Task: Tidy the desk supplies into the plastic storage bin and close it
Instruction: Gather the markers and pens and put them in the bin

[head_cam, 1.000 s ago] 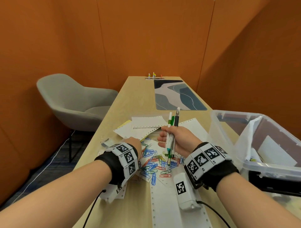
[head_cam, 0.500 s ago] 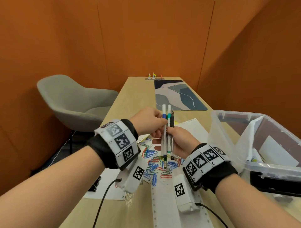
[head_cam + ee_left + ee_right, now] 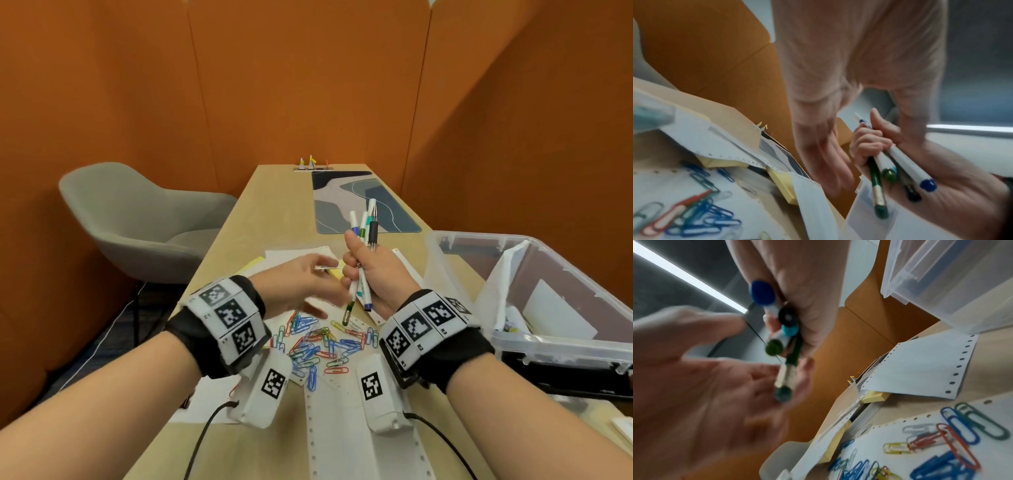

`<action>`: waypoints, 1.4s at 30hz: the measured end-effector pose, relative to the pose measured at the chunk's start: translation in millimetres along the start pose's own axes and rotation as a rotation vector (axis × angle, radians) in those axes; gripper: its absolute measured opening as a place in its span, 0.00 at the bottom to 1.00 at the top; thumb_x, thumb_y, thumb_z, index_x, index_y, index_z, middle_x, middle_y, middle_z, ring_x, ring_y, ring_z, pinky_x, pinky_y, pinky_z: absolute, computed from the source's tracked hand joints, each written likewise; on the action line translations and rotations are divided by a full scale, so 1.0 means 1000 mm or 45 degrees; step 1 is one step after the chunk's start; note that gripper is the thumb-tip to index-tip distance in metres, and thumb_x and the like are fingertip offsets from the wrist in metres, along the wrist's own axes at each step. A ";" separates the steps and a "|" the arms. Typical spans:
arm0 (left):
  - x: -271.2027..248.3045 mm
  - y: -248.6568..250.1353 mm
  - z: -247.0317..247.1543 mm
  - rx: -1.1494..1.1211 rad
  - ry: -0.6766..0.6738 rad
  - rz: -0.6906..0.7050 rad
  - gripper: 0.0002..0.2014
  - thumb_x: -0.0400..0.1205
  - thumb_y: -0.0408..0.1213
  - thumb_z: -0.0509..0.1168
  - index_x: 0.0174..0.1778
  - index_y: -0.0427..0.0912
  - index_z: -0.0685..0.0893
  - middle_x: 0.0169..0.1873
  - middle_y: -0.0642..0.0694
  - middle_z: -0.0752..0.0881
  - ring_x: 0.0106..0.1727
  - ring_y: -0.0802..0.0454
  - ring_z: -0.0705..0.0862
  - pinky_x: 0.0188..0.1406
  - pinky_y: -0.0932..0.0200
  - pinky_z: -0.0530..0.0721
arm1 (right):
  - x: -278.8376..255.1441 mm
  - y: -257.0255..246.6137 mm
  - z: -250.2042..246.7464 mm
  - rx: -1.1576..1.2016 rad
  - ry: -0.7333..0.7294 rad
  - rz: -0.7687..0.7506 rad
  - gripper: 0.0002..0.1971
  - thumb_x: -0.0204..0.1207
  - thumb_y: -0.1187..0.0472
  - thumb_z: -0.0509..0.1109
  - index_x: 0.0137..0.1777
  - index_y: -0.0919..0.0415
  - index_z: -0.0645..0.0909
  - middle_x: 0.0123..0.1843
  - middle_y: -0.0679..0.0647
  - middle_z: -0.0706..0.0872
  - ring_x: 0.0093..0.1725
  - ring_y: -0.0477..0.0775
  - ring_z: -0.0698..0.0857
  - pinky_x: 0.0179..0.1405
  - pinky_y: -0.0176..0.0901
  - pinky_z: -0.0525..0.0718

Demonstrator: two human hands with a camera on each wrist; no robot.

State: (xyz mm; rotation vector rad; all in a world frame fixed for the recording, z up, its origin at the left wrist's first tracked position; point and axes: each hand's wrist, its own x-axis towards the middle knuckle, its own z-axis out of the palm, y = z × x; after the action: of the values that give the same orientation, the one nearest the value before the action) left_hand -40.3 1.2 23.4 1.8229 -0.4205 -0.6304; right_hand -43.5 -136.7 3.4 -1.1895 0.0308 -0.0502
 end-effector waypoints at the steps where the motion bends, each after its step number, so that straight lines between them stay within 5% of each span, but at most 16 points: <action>1: -0.003 -0.002 0.002 0.116 -0.119 -0.051 0.36 0.72 0.26 0.73 0.73 0.41 0.63 0.45 0.47 0.87 0.43 0.52 0.87 0.47 0.53 0.85 | -0.001 -0.002 -0.001 0.014 0.005 -0.011 0.12 0.81 0.55 0.63 0.37 0.58 0.69 0.22 0.48 0.70 0.16 0.42 0.69 0.16 0.33 0.73; 4: -0.003 -0.004 0.017 0.390 -0.159 -0.083 0.34 0.69 0.22 0.75 0.68 0.39 0.67 0.36 0.44 0.85 0.32 0.52 0.87 0.39 0.57 0.89 | -0.005 -0.003 0.002 -0.006 -0.022 -0.027 0.10 0.81 0.57 0.63 0.40 0.57 0.69 0.27 0.50 0.70 0.18 0.42 0.71 0.20 0.33 0.75; 7: 0.002 -0.002 0.028 0.277 -0.124 -0.056 0.13 0.70 0.16 0.70 0.43 0.36 0.80 0.27 0.44 0.86 0.22 0.56 0.84 0.27 0.65 0.87 | -0.008 0.003 0.005 -0.061 -0.039 -0.067 0.10 0.79 0.58 0.66 0.39 0.58 0.70 0.26 0.49 0.70 0.18 0.42 0.71 0.21 0.34 0.73; 10: 0.004 0.004 0.032 0.150 -0.164 -0.117 0.13 0.71 0.14 0.67 0.30 0.36 0.82 0.23 0.46 0.85 0.20 0.58 0.82 0.21 0.71 0.81 | -0.012 0.001 0.003 -0.059 -0.008 -0.094 0.10 0.77 0.58 0.69 0.38 0.57 0.71 0.23 0.49 0.70 0.19 0.43 0.70 0.22 0.36 0.72; 12: 0.005 0.006 0.031 0.008 -0.206 -0.174 0.11 0.73 0.13 0.64 0.33 0.32 0.82 0.26 0.43 0.85 0.22 0.57 0.84 0.24 0.71 0.83 | -0.013 -0.004 0.000 -0.141 0.035 -0.149 0.13 0.76 0.55 0.70 0.35 0.56 0.70 0.19 0.47 0.71 0.19 0.45 0.70 0.20 0.36 0.72; 16: 0.005 0.012 0.034 -0.165 -0.340 -0.205 0.13 0.75 0.13 0.61 0.51 0.30 0.79 0.43 0.37 0.86 0.39 0.51 0.88 0.47 0.62 0.88 | -0.014 -0.014 -0.002 -0.323 0.109 -0.302 0.16 0.75 0.50 0.69 0.33 0.56 0.70 0.15 0.45 0.70 0.19 0.45 0.70 0.24 0.35 0.74; 21: 0.011 0.012 0.046 -0.037 -0.281 -0.322 0.11 0.73 0.16 0.66 0.50 0.29 0.81 0.52 0.31 0.85 0.42 0.49 0.88 0.45 0.63 0.89 | -0.019 -0.024 -0.002 -0.304 0.167 -0.409 0.14 0.76 0.51 0.68 0.41 0.61 0.72 0.15 0.43 0.70 0.19 0.45 0.69 0.25 0.34 0.75; 27: 0.011 0.032 0.049 -0.270 -0.174 -0.266 0.06 0.76 0.16 0.62 0.41 0.28 0.82 0.42 0.35 0.85 0.38 0.50 0.86 0.39 0.64 0.88 | -0.031 -0.031 -0.007 -0.459 0.190 -0.373 0.21 0.78 0.49 0.66 0.26 0.58 0.73 0.22 0.50 0.76 0.26 0.48 0.75 0.37 0.40 0.76; 32: 0.000 0.052 0.054 0.176 0.010 -0.062 0.08 0.74 0.24 0.70 0.48 0.33 0.82 0.43 0.39 0.85 0.43 0.48 0.82 0.48 0.54 0.84 | -0.039 -0.053 -0.004 -0.517 0.254 -0.308 0.13 0.78 0.52 0.66 0.34 0.56 0.76 0.35 0.48 0.82 0.38 0.46 0.80 0.41 0.38 0.76; 35: -0.008 0.074 0.068 0.262 0.141 0.289 0.11 0.75 0.22 0.67 0.46 0.41 0.81 0.32 0.45 0.82 0.31 0.54 0.79 0.32 0.62 0.77 | -0.046 -0.071 -0.004 -0.547 0.261 -0.333 0.13 0.77 0.52 0.68 0.32 0.55 0.76 0.35 0.51 0.82 0.39 0.50 0.81 0.51 0.48 0.80; 37: -0.011 0.089 0.081 0.207 0.165 0.445 0.13 0.76 0.19 0.62 0.49 0.41 0.79 0.28 0.46 0.79 0.25 0.58 0.78 0.23 0.67 0.75 | -0.056 -0.089 -0.007 -0.588 0.251 -0.345 0.16 0.76 0.53 0.68 0.29 0.56 0.74 0.30 0.51 0.80 0.33 0.51 0.79 0.41 0.47 0.80; 40: -0.010 0.107 0.108 0.106 0.136 0.515 0.08 0.80 0.23 0.59 0.48 0.39 0.76 0.23 0.47 0.76 0.21 0.57 0.73 0.18 0.66 0.71 | -0.072 -0.120 -0.025 -0.652 0.215 -0.347 0.13 0.76 0.52 0.69 0.46 0.64 0.80 0.34 0.55 0.80 0.28 0.53 0.78 0.21 0.38 0.75; 42: -0.004 0.120 0.129 0.033 0.056 0.488 0.07 0.81 0.26 0.57 0.40 0.42 0.74 0.20 0.51 0.72 0.20 0.57 0.69 0.19 0.65 0.71 | -0.086 -0.140 -0.042 -0.718 0.259 -0.369 0.22 0.75 0.48 0.69 0.60 0.67 0.78 0.42 0.56 0.81 0.35 0.53 0.82 0.26 0.41 0.81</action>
State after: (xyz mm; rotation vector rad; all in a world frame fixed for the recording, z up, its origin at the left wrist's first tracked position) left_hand -118.9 -133.0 105.2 1.7147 -0.7287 -0.3202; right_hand -135.0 -222.7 117.2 -1.7420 0.0533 -0.4407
